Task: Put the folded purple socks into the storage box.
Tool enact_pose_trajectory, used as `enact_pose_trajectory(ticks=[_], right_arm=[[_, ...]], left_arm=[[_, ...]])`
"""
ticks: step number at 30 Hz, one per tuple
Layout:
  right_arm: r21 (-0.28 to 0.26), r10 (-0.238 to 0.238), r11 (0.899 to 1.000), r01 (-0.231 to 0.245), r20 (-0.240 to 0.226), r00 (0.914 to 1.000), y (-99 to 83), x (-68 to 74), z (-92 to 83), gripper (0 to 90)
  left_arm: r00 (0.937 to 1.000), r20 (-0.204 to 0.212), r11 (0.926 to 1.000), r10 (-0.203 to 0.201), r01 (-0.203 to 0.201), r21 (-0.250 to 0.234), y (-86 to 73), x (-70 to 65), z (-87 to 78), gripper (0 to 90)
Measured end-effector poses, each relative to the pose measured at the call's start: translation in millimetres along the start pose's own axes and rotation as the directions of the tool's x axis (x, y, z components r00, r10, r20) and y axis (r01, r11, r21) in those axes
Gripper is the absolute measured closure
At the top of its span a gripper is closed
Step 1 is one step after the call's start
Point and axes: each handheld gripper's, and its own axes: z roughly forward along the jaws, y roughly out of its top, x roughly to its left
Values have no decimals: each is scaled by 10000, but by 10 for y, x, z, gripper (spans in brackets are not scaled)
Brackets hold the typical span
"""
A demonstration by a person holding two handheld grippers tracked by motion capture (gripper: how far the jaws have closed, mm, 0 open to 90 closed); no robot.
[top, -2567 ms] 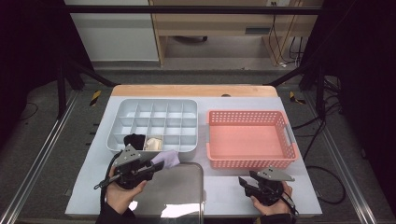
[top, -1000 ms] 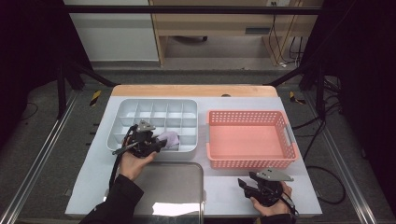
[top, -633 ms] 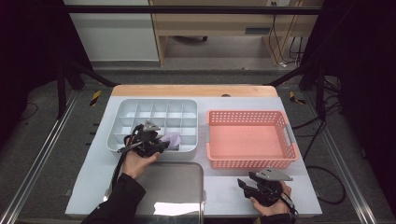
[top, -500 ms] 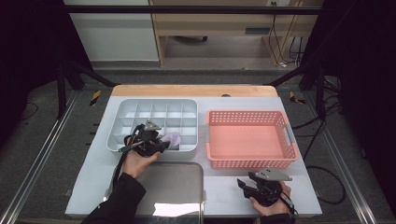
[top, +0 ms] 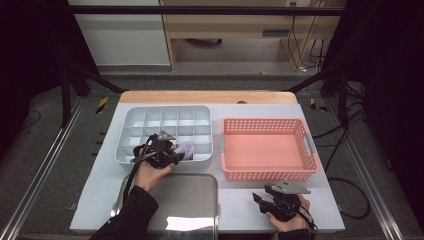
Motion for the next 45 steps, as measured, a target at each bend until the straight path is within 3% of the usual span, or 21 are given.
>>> enact_pose_trajectory(ticks=[4,9,13,16,20,22,25,31,35,36,37,38,40,42,43,44,45], right_arm=[[12,-23,10000,23,11,10000,-1,0,0,464],[-23,62,10000,-62,-31,10000,1,-2,-9,461],[-16,58,10000,-58,-37,10000,2,-1,-9,461],[-52,89,9999,-90,-56,9999,3,-2,-12,462],[-43,49,10000,-49,-55,10000,1,-5,-8,467],[-7,50,10000,-50,-30,10000,1,2,-9,472],[-15,-7,10000,7,-31,10000,-1,-1,-7,475],[-10,-51,10000,51,-66,10000,0,3,-11,477],[-30,-40,10000,40,-49,10000,0,-2,-11,477],[-36,-48,10000,48,-49,10000,0,-2,-10,476],[-36,-48,10000,48,-49,10000,0,-2,-10,476],[-29,-54,10000,54,-43,10000,1,-1,-7,478],[-10,-61,10000,61,-45,10000,2,1,-7,482],[-24,-109,9999,109,-46,9999,1,1,-10,487],[-24,-109,9999,109,-46,9999,1,1,-10,487],[-17,-95,10000,95,-49,9999,0,2,-12,491],[-20,-103,9999,103,-45,9999,0,3,-10,493]], left_arm=[[10000,-7,10000,5,-5,-51,-2,1,3,655],[9999,115,9992,-97,101,-380,6,13,-84,509],[9997,239,9977,5,11,-676,14,-9,-127,507],[10000,-37,9963,40,-43,-862,19,-15,-128,579],[9997,92,9951,-233,241,-961,13,12,-107,726],[10000,-36,9965,32,-35,-838,3,-20,-73,750],[9993,-166,9982,341,-349,-483,-12,-68,-18,766],[9998,-115,9996,183,-185,-220,-19,-43,21,760],[9999,-154,9991,52,-59,-418,-8,-41,-32,614],[10000,-70,9969,45,-50,-784,15,-42,-86,596],[10000,-70,9969,45,-50,-784,15,-42,-86,583],[9992,-371,9938,113,-153,-1100,46,-65,-117,584],[9989,-466,9937,71,-122,-1112,60,-86,-90,650],[9974,-702,9976,131,-179,-676,56,-103,-11,729],[9974,-702,9976,131,-179,-676,56,-103,-11,758],[9976,-656,9993,231,-250,-280,41,-93,49,779],[9976,-674,9996,182,-197,-213,33,-94,77,793]])
